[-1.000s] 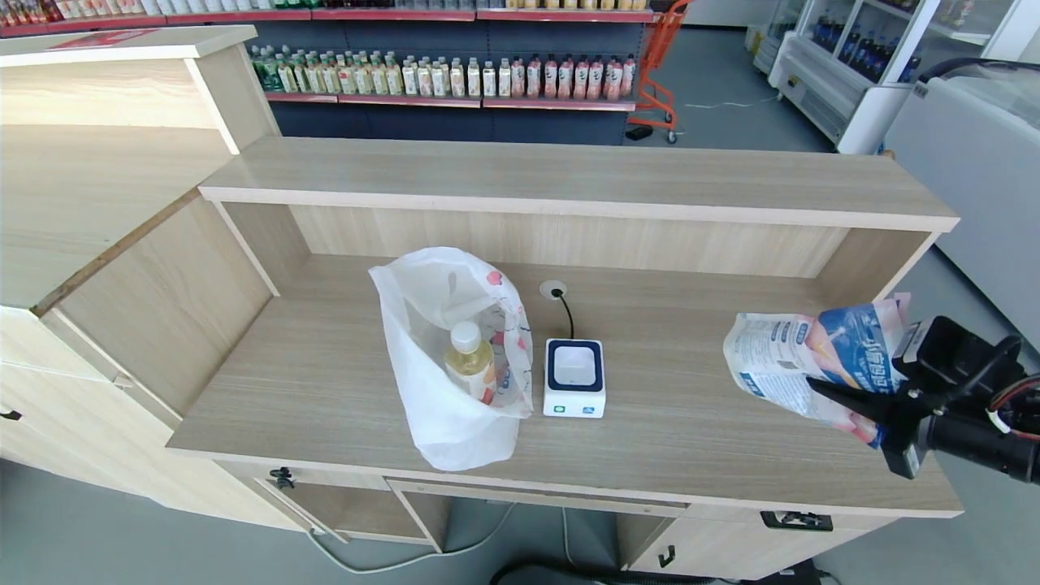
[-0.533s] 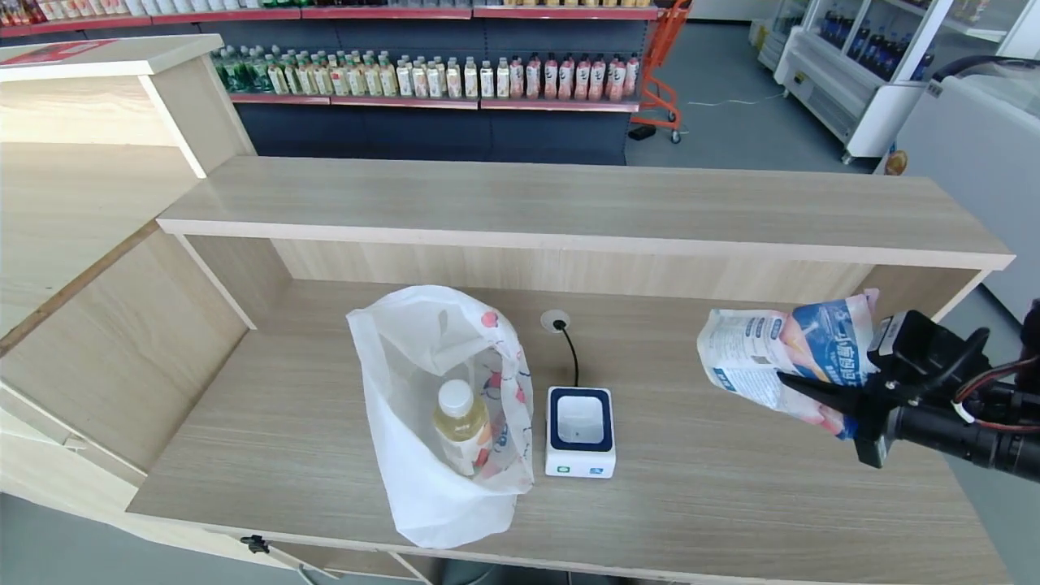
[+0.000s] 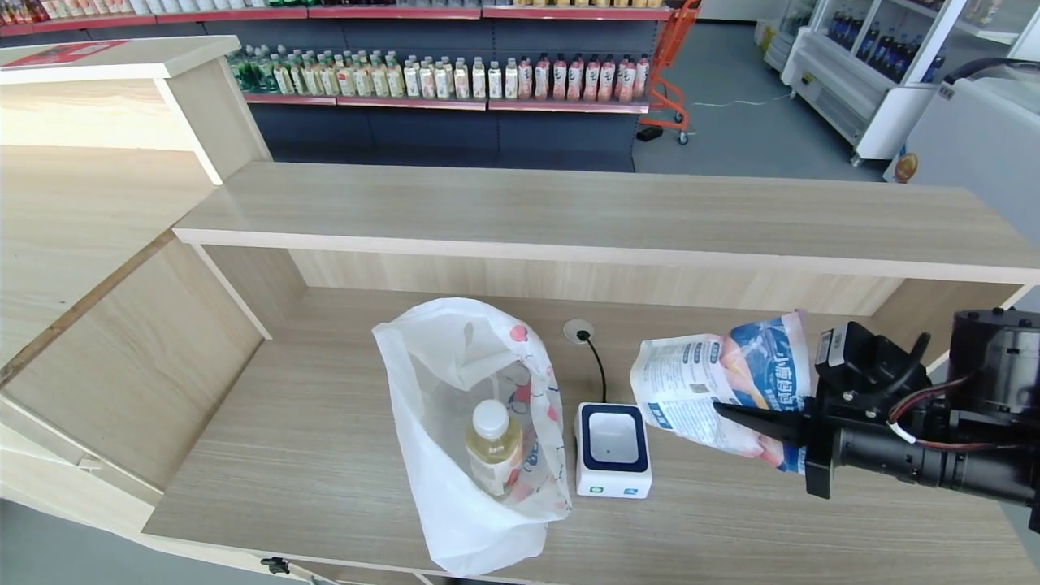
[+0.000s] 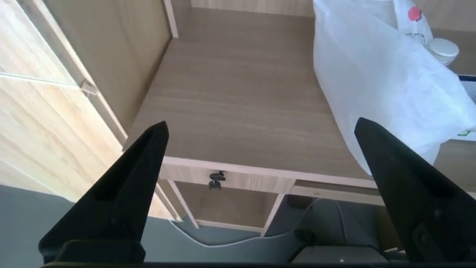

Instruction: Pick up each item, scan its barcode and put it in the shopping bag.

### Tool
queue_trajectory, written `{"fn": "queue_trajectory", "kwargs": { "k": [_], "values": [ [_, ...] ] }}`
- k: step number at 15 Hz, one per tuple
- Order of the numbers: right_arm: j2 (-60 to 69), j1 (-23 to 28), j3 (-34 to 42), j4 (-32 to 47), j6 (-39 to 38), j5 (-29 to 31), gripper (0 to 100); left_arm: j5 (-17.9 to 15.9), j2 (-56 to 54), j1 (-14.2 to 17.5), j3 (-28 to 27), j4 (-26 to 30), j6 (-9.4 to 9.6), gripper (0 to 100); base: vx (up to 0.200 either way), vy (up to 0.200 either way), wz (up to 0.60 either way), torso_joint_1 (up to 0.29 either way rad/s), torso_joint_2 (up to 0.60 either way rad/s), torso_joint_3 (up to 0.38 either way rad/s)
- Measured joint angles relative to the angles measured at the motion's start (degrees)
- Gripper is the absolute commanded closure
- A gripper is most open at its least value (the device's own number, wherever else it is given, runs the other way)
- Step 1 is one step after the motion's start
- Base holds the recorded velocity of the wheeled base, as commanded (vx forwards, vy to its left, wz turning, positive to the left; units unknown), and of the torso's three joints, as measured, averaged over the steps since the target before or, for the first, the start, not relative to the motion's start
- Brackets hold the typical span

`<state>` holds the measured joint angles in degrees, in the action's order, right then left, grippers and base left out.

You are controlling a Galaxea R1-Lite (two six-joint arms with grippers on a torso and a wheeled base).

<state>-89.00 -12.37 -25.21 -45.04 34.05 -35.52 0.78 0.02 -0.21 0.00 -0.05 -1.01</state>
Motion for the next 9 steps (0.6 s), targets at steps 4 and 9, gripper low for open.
{"fn": "queue_trajectory", "kwargs": {
  "k": [4,9],
  "values": [
    [-3.1,0.1,-0.1,0.0,6.3,0.3,100,-0.1,0.0,0.0,0.0,0.0,0.22,0,0.0,0.0,0.0,0.0,0.0,0.0],
    [-7.7,2.3,-0.1,-0.1,19.5,0.4,100,0.0,0.0,0.0,0.0,0.0,0.2,0,0.0,0.0,0.0,0.0,0.0,0.0]
  ]
}}
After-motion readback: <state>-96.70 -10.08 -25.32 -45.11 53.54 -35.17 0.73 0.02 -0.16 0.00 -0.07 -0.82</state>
